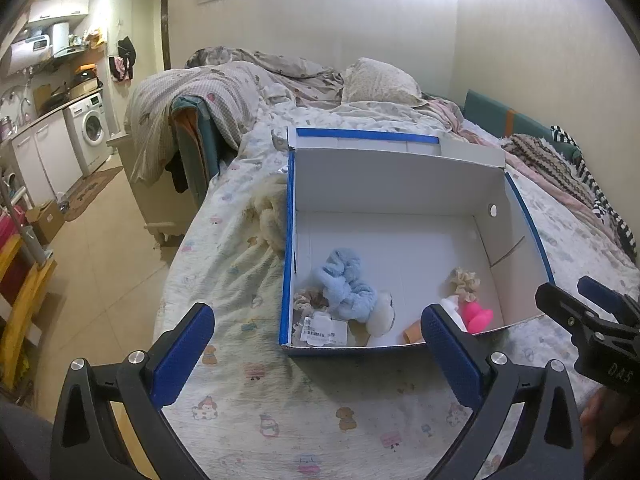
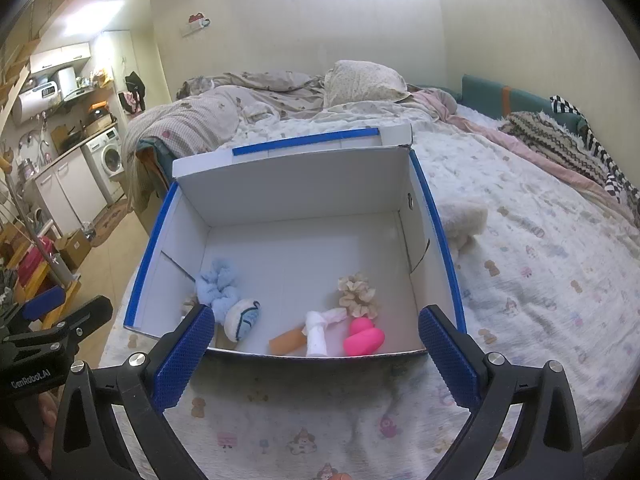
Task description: Organize soft objects
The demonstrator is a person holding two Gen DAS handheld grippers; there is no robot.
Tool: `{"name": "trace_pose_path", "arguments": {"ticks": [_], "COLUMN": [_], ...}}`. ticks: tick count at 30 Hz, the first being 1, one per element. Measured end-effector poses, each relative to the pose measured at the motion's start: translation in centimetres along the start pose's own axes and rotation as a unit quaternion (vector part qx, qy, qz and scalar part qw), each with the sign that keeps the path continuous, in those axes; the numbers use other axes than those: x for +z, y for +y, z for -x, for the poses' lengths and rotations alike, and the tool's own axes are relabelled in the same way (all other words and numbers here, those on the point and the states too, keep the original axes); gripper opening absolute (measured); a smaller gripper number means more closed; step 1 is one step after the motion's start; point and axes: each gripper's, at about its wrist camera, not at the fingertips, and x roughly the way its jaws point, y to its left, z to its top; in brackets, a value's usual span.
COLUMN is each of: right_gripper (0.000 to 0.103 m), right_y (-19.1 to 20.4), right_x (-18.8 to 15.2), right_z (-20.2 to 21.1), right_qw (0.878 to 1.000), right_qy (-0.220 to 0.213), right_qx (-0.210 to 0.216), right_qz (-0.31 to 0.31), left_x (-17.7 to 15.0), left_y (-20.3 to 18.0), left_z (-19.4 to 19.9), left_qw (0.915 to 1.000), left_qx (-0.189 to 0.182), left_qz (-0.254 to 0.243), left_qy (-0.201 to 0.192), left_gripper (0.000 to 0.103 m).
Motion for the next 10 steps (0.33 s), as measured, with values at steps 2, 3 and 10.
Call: {"name": "trace_pose_path", "arguments": {"ticks": [2,3,10], "right_gripper": [0.103,0.103,0.103], "right_y": [0.0,-0.02,0.0], "right_x": [0.01,0.0,0.04], "right_z": [-0.03,-0.01,-0.03], "right_qw": [1.0,1.0,1.0], "right_qy": [0.0,0.0,0.0], "right_qx": [-0.001,-0.001,0.0], "right_qz": [0.002,0.002,0.001], "left_x": [-0.03,-0.05,-0.29], "left_y": [-0.12,-0.17,-0.51], "left_z": [-0.01,-0.02,0.27], "left_qw": [1.0,1.0,0.9999], "left_qx": [0.0,0.0,-0.001], "left_qz": [-0.002,-0.003,-0.01], "left_qy": [-0.001,-0.001,-0.006], "left_gripper": [0.103,0.103,0.103]}}
